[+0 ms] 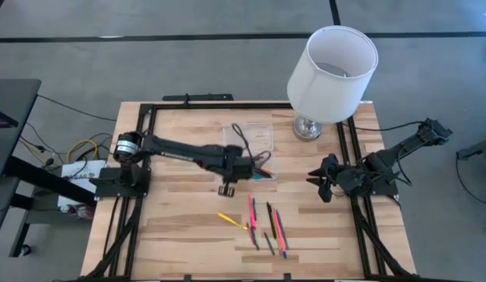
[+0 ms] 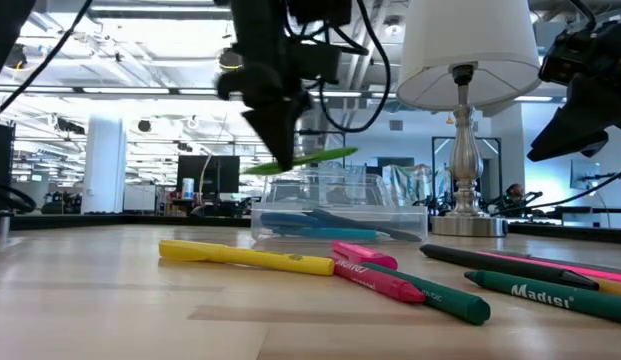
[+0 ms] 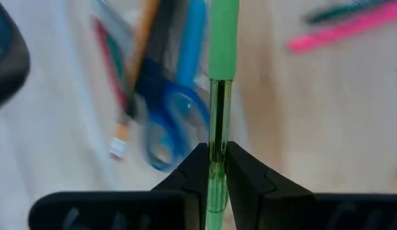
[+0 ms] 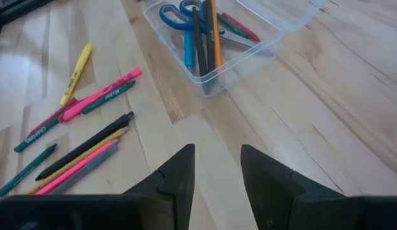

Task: Pick & place school supplies into a supply box
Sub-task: Put the green pen into the transparent supply box, then put the gray pen into the transparent supply box

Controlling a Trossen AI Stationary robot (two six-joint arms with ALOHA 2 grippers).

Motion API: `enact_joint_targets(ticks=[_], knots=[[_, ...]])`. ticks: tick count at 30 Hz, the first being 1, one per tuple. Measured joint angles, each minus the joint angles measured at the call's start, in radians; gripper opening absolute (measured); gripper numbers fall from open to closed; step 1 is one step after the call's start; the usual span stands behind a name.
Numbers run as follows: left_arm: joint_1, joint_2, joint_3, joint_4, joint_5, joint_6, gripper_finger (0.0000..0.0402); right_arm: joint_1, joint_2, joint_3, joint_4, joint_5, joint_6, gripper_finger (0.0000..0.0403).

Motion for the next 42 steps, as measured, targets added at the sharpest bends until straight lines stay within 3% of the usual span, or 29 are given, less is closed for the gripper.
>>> enact_joint_targets(ticks=[8, 14, 22, 28, 33, 42], knots=[[0.120, 0.009, 0.001, 0.171, 0.038, 0.151, 0.0034, 0.000, 0.001, 0.000, 0.001, 0.048, 0.042, 0.0118], [0.149, 0.074, 0.000, 0.223, 0.102, 0.180, 0.0034, 0.000, 0.001, 0.000, 0.006, 0.079, 0.069, 0.0118], [0.148, 0.174, 0.077, 0.154, 0.044, 0.141, 0.0036, -0.004, 0.001, 0.001, 0.023, 0.110, 0.092, 0.0118], [0.149, 0.196, 0.130, 0.126, -0.058, 0.142, 0.0036, -0.030, 0.001, 0.000, 0.031, 0.111, 0.097, 0.0118], [0.161, 0.195, 0.167, 0.106, -0.046, 0.158, 0.0038, -0.051, 0.001, 0.000, 0.036, 0.111, 0.096, 0.0118], [0.163, 0.195, 0.175, 0.086, -0.023, 0.182, 0.0116, -0.073, 0.001, 0.000, 0.046, 0.111, 0.088, 0.0118]])
